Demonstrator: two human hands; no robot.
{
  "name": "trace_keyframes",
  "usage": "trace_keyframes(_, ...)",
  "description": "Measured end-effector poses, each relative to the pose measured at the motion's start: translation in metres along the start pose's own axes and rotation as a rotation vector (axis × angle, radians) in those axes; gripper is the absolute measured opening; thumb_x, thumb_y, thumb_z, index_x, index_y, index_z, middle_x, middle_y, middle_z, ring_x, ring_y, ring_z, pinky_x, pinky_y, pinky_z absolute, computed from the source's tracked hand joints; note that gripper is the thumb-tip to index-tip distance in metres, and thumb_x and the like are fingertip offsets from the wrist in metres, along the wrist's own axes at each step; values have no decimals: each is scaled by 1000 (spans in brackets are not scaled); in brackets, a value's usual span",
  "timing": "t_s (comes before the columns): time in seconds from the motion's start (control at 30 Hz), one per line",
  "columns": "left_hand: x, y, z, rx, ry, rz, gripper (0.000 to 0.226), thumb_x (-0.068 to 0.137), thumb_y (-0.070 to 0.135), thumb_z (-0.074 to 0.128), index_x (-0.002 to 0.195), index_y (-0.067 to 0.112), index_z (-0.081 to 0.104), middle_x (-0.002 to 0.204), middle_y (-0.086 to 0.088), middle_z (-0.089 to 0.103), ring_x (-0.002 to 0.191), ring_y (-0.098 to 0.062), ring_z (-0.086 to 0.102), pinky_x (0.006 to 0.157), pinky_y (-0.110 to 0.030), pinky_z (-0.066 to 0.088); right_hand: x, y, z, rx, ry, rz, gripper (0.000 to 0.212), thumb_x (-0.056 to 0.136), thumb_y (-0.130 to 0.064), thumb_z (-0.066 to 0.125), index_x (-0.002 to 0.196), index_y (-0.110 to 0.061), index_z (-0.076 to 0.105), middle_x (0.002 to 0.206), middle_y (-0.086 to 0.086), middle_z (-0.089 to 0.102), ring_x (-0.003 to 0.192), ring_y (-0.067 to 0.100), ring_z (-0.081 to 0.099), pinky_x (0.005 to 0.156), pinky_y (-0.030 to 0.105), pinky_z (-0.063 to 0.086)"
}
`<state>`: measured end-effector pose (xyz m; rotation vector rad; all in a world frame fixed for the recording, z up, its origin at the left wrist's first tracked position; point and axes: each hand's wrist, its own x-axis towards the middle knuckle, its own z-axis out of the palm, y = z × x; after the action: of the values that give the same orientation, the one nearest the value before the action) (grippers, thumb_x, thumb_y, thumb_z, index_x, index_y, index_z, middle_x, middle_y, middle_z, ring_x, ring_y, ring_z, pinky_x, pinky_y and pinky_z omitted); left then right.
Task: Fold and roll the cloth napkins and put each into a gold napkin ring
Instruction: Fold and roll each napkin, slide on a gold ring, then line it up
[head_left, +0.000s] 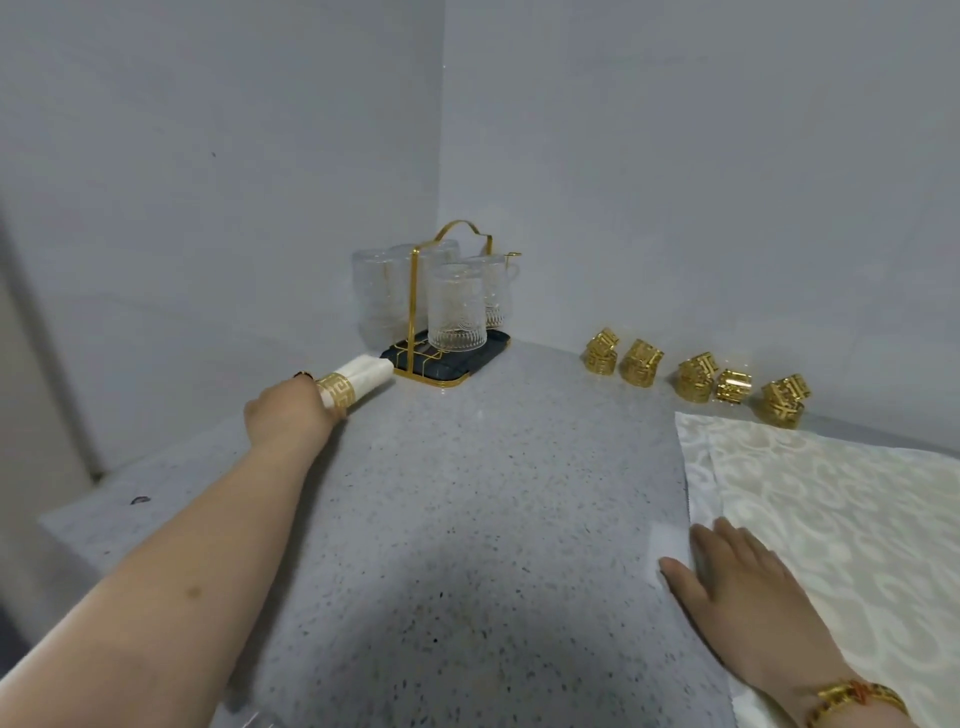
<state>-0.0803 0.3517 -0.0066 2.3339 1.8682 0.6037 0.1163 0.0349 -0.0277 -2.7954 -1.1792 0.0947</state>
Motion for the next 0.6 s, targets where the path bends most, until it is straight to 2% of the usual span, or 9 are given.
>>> trace_keyframes(0.1, 10, -4, 1, -1, -16, -45, 34, 85, 34, 58, 110, 11, 54, 108, -12, 61, 103, -29, 55, 76, -29, 32, 7, 0, 2, 3, 3, 0, 61, 94, -53, 16, 145, -20, 10, 155, 3, 5, 143, 20, 4, 116, 30, 7)
trace_keyframes(0.33, 32, -12, 12, -18, 46, -97, 40, 83, 37, 62, 114, 12, 56, 110, -12, 62, 103, -30, 56, 81, -31, 39, 15, -4, 3, -41, -18, 37, 62, 93, -56, 16, 144, -25, 4, 156, 0, -2, 144, 18, 0, 116, 29, 6)
trace_keyframes(0.6, 53, -12, 28, 185, 147, 38, 44, 88, 34, 56, 122, 7, 52, 120, -16, 53, 114, -33, 46, 91, -33, 34, 18, -7, 0, -84, -13, 49, 62, 91, -58, 11, 143, -27, -3, 155, -2, -8, 144, 16, -2, 116, 28, 5)
